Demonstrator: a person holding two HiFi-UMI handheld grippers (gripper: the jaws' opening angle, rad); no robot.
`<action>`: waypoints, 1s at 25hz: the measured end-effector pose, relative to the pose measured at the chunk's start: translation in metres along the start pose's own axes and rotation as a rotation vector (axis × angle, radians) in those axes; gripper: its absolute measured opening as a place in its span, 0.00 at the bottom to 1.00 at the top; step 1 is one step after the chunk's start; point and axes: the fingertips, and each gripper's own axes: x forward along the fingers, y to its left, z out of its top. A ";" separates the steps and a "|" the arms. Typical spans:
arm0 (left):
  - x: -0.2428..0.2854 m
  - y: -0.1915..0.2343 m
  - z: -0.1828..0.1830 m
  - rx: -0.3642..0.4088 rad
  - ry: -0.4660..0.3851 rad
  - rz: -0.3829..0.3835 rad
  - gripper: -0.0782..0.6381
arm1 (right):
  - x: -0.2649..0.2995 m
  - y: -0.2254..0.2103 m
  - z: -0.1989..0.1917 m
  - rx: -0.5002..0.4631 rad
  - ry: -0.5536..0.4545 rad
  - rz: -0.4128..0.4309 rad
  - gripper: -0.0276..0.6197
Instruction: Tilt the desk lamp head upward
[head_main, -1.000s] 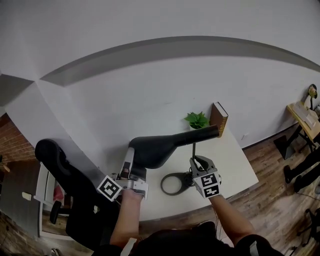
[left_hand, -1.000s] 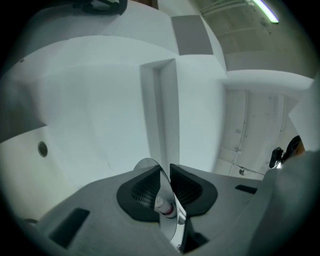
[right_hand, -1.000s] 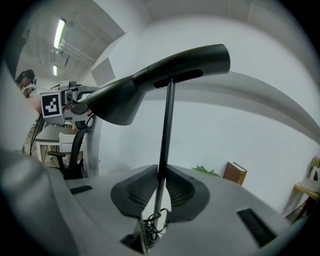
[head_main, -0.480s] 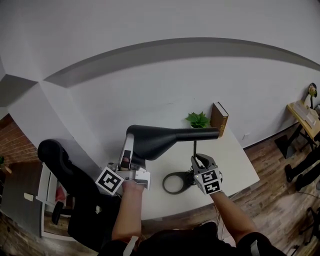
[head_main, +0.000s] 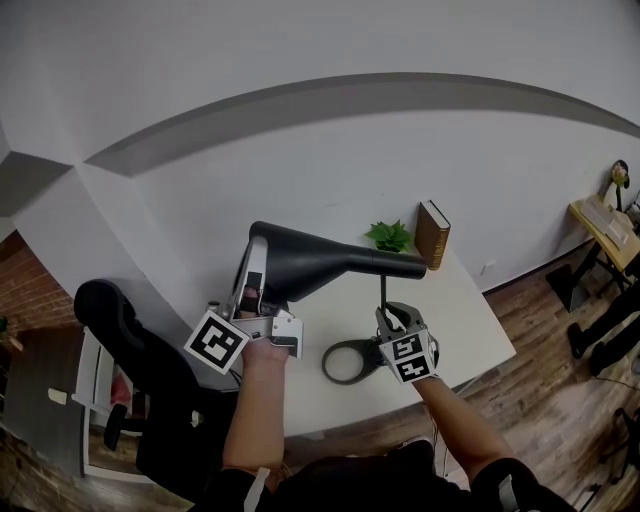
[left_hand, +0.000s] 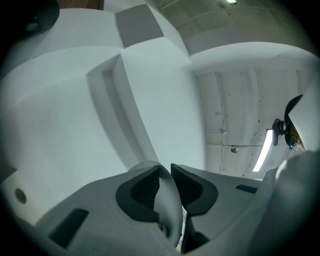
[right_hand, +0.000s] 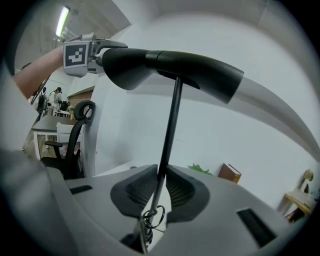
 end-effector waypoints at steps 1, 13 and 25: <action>0.002 -0.003 0.000 0.012 0.005 0.001 0.21 | 0.000 0.000 0.000 -0.011 0.003 -0.002 0.11; 0.016 -0.019 0.002 0.151 0.029 0.018 0.21 | 0.000 0.000 0.003 -0.025 0.014 -0.005 0.11; -0.006 -0.028 -0.002 0.463 0.065 0.034 0.44 | -0.032 0.001 0.024 0.108 -0.047 0.028 0.30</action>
